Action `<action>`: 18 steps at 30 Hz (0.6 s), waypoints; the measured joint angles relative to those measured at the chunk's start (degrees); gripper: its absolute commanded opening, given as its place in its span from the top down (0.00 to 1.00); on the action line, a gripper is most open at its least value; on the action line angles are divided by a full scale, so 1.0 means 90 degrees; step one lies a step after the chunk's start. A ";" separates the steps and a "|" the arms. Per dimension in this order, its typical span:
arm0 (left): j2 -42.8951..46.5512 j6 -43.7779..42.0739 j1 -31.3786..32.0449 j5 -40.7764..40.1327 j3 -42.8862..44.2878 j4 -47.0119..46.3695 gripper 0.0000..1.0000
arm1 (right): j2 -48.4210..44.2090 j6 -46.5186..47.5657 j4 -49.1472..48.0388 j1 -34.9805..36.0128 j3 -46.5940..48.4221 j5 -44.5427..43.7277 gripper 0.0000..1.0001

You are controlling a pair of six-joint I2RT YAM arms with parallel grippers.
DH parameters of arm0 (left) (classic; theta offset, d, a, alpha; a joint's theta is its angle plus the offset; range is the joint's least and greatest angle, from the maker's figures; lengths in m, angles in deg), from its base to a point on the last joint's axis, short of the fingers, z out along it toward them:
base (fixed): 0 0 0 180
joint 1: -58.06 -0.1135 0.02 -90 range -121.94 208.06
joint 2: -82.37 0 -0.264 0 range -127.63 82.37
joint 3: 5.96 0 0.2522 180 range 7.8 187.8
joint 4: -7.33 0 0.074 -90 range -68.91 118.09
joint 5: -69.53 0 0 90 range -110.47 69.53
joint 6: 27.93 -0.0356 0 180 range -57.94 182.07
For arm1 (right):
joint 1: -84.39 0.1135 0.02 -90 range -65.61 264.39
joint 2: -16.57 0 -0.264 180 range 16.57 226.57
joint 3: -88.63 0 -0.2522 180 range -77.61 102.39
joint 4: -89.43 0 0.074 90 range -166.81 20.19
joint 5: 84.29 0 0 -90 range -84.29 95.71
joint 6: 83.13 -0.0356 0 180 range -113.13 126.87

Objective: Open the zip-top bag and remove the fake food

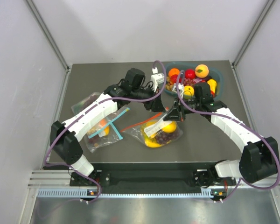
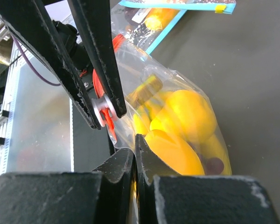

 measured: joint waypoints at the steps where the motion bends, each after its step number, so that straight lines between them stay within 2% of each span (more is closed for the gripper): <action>1: 0.0000 -0.0019 0.0005 -0.0002 0.0000 0.0015 0.85 | 0.0000 -0.0019 0.0000 -0.0002 0.0000 0.0000 1.00; 9: 0.0000 -0.0192 0.0005 -0.0046 0.0000 0.0049 0.94 | 0.0002 -0.0226 -0.0007 -0.0143 0.0000 0.0010 1.00; 18: 0.0000 -0.0357 0.0015 -0.0119 0.0000 0.0117 0.96 | 0.0000 -0.0435 -0.0078 -0.0267 0.0000 0.0151 1.00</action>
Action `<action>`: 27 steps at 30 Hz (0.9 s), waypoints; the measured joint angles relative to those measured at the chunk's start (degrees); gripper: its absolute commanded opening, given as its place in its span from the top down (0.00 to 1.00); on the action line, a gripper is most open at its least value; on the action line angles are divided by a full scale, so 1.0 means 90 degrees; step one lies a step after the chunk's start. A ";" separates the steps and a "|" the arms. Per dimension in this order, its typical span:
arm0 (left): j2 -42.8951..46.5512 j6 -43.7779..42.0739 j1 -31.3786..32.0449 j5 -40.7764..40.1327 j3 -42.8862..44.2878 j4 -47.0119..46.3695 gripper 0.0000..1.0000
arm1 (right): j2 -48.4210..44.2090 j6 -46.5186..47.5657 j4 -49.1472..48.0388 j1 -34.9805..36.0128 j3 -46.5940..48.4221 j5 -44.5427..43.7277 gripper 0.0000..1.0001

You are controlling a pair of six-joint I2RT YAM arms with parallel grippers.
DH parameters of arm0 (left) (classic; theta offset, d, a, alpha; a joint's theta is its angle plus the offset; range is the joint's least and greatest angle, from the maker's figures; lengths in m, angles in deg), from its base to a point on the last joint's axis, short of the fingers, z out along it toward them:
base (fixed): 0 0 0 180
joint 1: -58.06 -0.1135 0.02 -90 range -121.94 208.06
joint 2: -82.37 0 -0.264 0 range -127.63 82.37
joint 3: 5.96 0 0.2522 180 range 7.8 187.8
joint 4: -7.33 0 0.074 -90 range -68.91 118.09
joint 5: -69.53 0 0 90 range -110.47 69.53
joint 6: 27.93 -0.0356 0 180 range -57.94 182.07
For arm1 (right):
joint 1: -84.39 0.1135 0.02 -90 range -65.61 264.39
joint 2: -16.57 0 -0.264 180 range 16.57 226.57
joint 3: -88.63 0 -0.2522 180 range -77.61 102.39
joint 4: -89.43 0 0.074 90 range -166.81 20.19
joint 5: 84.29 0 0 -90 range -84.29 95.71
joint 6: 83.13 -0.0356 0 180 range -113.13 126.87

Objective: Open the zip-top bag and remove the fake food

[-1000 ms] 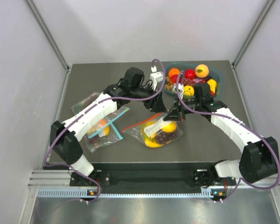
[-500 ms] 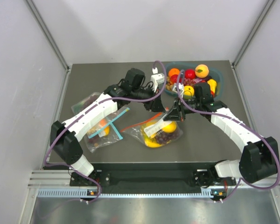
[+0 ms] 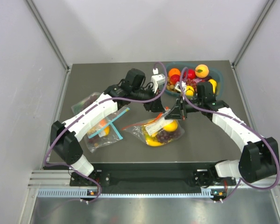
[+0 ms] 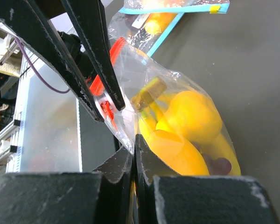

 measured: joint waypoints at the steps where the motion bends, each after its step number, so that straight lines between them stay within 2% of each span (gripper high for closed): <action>1: 0.0000 -0.0010 0.0000 0.0000 0.0000 0.0017 0.96 | 0.0000 -0.0002 0.0000 -0.0005 0.0000 0.0007 1.00; 27: 0.0216 -0.0532 -0.0015 -0.0328 -0.0376 0.0554 0.98 | -0.0024 -0.0056 -0.0029 -0.0505 0.0000 0.0019 1.00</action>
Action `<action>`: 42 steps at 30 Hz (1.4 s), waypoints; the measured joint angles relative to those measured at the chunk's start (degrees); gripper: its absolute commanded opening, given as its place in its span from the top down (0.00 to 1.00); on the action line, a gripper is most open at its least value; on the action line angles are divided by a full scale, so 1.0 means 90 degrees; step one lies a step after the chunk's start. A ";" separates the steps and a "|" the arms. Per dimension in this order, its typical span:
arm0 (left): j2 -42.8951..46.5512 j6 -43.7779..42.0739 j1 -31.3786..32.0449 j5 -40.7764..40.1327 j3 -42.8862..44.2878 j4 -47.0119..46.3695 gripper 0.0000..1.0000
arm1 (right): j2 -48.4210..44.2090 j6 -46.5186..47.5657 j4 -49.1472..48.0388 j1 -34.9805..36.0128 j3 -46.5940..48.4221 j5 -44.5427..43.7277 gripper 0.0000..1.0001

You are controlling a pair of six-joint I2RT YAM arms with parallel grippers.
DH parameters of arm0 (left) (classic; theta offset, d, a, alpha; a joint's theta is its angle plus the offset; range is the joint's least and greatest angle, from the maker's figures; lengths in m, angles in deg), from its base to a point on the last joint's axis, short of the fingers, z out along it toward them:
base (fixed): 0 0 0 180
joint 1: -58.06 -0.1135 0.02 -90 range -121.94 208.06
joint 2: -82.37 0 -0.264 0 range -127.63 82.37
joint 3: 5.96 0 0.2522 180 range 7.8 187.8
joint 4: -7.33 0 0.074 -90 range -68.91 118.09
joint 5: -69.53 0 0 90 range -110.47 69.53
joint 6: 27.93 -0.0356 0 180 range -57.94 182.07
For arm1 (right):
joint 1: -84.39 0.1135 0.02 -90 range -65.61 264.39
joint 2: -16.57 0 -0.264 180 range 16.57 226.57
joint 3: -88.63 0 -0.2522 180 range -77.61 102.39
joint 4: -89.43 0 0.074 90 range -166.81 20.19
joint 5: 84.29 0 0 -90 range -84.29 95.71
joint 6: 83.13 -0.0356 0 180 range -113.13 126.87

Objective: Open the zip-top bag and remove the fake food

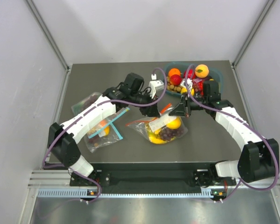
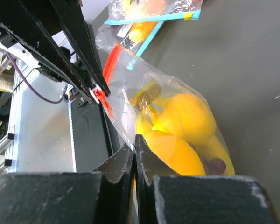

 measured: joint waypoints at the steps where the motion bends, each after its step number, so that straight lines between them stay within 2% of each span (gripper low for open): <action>1: 0.0012 -0.0041 -0.0015 -0.0015 0.0000 0.0027 0.98 | 0.0000 0.0000 -0.0002 -0.0019 0.0000 0.0000 1.00; 24: 0.0415 -0.0449 -0.0505 -0.0058 -0.0471 0.0352 0.99 | 0.0000 -0.0102 -0.0063 -0.0627 0.0168 -0.0053 1.00; 42: 0.1039 -0.0483 -0.0736 -0.0204 -0.1207 0.0593 1.00 | 0.0036 -0.0901 -0.1078 -0.1064 0.0136 -0.0493 1.00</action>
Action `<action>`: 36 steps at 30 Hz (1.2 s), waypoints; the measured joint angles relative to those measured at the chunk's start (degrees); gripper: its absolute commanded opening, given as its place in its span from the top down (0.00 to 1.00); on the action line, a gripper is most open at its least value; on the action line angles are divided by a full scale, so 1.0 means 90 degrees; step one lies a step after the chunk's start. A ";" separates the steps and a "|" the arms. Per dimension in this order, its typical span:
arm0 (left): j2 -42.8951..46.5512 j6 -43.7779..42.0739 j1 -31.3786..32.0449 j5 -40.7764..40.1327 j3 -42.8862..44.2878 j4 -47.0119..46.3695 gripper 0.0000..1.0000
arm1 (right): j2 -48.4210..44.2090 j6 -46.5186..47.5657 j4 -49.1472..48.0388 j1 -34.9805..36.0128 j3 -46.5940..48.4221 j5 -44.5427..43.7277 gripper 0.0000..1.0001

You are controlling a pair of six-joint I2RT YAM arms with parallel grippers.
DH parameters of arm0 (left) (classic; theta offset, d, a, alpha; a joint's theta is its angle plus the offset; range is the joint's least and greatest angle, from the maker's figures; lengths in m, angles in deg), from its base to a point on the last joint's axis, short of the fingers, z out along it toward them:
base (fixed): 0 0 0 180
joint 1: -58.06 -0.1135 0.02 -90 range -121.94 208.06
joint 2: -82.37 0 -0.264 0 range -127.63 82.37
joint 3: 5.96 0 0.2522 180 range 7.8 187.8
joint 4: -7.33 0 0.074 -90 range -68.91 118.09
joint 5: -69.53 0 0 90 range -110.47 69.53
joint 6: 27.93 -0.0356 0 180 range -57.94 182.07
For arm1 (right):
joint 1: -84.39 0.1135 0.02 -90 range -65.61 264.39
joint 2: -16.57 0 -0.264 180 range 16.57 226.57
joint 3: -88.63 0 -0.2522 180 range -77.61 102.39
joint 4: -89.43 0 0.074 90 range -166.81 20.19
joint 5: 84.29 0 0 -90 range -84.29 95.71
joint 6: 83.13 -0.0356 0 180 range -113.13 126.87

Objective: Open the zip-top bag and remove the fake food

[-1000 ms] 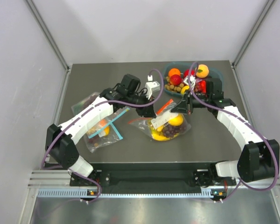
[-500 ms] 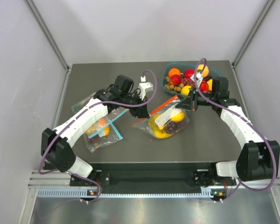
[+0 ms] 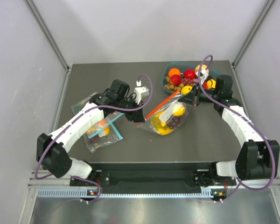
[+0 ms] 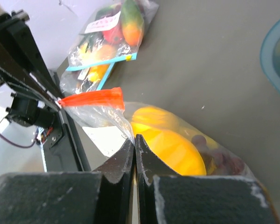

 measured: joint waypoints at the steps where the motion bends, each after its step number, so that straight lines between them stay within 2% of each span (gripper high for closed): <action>1: 0.0005 0.0000 -0.0002 -0.0005 -0.0027 0.0010 1.00 | 0.0005 -0.0058 -0.0087 -0.0005 -0.0029 -0.0029 1.00; 12: 0.0180 0.0053 -0.0102 -0.0170 -0.0185 0.0257 1.00 | 0.0393 -0.0585 -0.0986 -0.0090 -0.0233 -0.0471 1.00; 25: 0.0389 0.0406 -0.0029 -0.0267 -0.0202 0.0039 1.00 | 0.0877 -0.0709 -0.1122 -0.0223 0.0075 -0.0571 0.99; 27: 0.0357 0.0554 0.0138 -0.0330 -0.0148 -0.0053 1.00 | 0.0884 -0.0690 -0.1010 -0.0253 0.0143 -0.0644 0.94; 31: 0.0117 0.0899 0.0704 -0.0597 0.0022 -0.0294 1.00 | 0.0835 -0.0580 -0.0622 -0.0340 0.0347 -0.1042 0.58; 32: 0.0041 0.0976 0.0852 -0.0716 0.0034 -0.0396 1.00 | 0.0770 -0.0554 -0.0452 -0.0359 0.0389 -0.1171 0.56; 33: -0.0032 0.1066 0.0976 -0.0835 0.0053 -0.0469 1.00 | 0.0668 -0.0525 -0.0282 -0.0372 0.0406 -0.1319 0.46; 36: -0.0238 0.1243 0.1234 -0.1173 0.0168 -0.0607 1.00 | 0.0214 -0.0503 0.0325 -0.0369 0.0444 -0.1877 0.44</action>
